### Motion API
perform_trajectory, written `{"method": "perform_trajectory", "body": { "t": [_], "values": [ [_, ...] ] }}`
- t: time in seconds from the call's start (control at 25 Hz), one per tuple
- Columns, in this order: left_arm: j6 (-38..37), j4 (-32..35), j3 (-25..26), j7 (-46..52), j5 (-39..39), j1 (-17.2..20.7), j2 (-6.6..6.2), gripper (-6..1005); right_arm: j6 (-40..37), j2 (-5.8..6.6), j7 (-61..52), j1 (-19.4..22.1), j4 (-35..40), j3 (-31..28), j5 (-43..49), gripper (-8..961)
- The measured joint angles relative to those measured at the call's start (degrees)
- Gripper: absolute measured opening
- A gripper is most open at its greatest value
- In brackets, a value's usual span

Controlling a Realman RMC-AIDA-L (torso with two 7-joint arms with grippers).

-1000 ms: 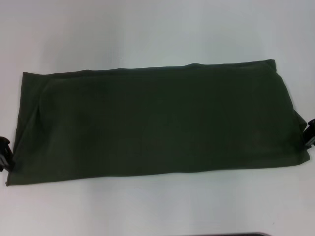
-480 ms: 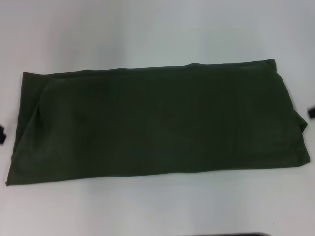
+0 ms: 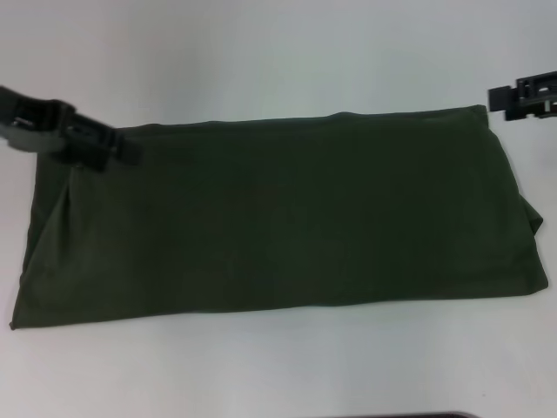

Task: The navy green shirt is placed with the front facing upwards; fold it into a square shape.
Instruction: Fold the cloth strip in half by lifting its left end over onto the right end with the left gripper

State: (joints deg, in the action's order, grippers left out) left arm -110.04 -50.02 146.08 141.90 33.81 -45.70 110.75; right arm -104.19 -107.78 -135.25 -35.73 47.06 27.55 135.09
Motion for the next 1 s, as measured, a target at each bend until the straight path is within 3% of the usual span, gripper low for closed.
{"method": "perform_trajectory", "body": {
  "t": [0.2,0.68,1.0],
  "values": [
    [0.68,0.37,0.14,-2.14,3.5,0.33,1.29,737,1.57,-0.13,1.55,-0.16,-3.48,0.35,-0.78,647],
    [1.29,0.47,1.03,-1.68,8.62,0.97,2.03,766,1.08,-0.74,1.93,0.43,-3.94,1.41,-1.0,641],
    [3.09,-0.32,0.33,2.5,5.41,2.35,1.41,832,0.91,-1.09,-0.42,0.05,-4.06,2.27,-0.54,651]
  ]
}}
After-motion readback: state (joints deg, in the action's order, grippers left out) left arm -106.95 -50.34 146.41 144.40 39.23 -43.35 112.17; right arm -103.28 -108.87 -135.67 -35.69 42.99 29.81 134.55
